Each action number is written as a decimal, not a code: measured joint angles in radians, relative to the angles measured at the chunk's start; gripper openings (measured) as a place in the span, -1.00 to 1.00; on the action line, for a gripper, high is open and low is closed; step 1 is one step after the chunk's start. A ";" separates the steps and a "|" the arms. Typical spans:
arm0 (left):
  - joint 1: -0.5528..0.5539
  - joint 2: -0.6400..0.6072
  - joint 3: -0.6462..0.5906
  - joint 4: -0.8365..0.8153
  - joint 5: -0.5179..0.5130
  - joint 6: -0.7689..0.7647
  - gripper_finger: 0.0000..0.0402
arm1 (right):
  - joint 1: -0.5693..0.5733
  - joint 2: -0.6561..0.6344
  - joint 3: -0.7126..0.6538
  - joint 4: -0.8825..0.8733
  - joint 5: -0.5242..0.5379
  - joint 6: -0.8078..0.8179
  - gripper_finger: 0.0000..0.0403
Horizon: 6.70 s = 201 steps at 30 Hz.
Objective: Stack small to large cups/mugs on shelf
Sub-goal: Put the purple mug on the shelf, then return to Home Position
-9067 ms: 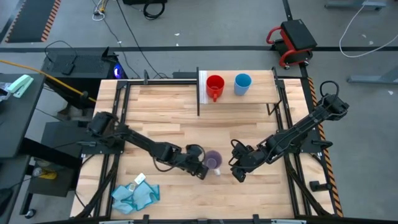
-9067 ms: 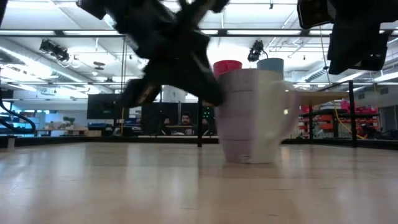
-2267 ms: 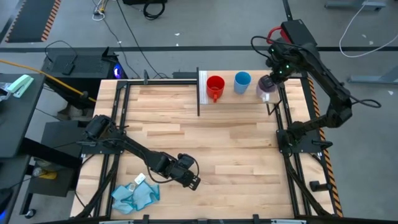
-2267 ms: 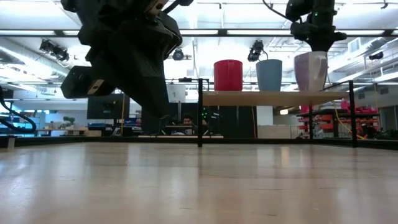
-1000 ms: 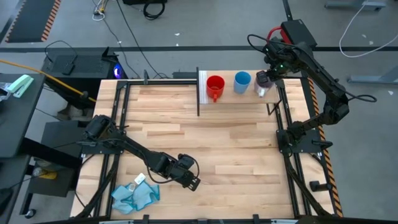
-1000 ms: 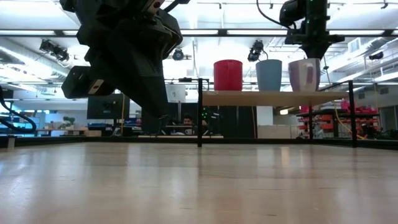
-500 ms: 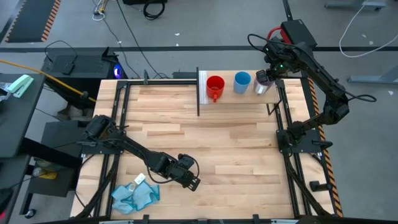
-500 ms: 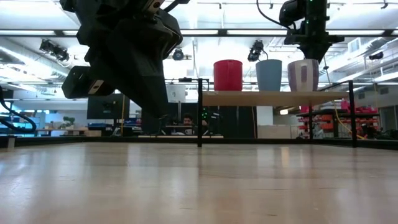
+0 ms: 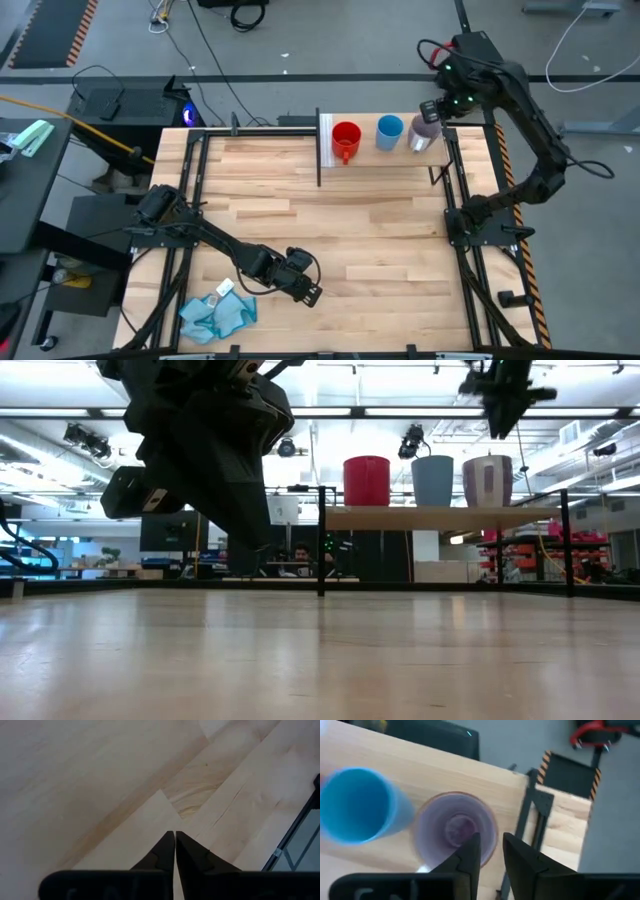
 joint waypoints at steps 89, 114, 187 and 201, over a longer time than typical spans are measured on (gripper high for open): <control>0.014 0.000 0.000 -0.001 0.000 0.026 -0.93 | 0.331 0.076 -0.208 0.002 0.052 0.089 -0.99; 0.014 0.000 0.000 0.000 0.000 0.026 -0.88 | 0.396 0.016 -0.172 0.003 -0.020 0.135 -0.97; -0.027 -0.578 0.000 0.103 -0.329 0.640 -0.91 | 2.158 -0.006 -0.015 0.343 0.903 0.920 -0.95; -0.212 -0.584 0.001 0.165 -0.531 0.724 -0.85 | 2.276 0.074 -0.015 0.694 1.122 0.675 -0.95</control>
